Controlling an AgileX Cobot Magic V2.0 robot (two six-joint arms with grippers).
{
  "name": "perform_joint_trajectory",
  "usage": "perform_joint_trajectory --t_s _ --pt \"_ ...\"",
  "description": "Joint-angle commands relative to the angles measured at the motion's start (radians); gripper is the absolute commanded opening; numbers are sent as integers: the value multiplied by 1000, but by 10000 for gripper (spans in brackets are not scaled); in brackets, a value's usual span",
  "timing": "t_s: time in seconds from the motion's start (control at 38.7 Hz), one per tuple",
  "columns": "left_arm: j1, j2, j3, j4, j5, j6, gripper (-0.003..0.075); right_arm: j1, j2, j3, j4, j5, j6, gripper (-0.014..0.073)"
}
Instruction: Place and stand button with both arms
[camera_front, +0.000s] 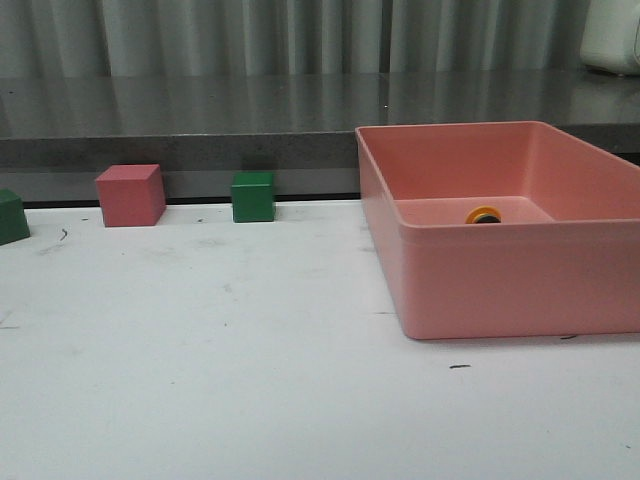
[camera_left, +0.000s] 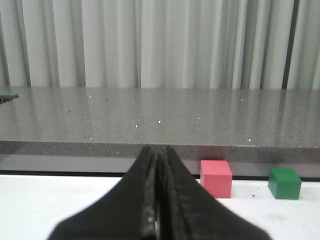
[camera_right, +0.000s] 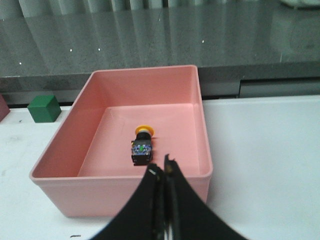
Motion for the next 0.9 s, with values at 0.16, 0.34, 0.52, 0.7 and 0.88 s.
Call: perform_joint_trajectory --t_s 0.16,0.34,0.52,0.7,0.88 --pt "-4 179 -89 6 -77 1 -20 -6 175 -84 27 -71 -6 -60" --pt "-6 188 -87 6 -88 1 -2 -6 175 -84 27 -91 -6 17" --pt "-6 189 -87 6 -85 1 280 -6 177 -84 26 -101 -6 393" --pt "-6 189 -87 6 -68 1 702 -6 206 -83 26 -161 -6 661" --pt "-6 189 -87 6 -68 1 627 -6 388 -136 27 -238 -6 661"
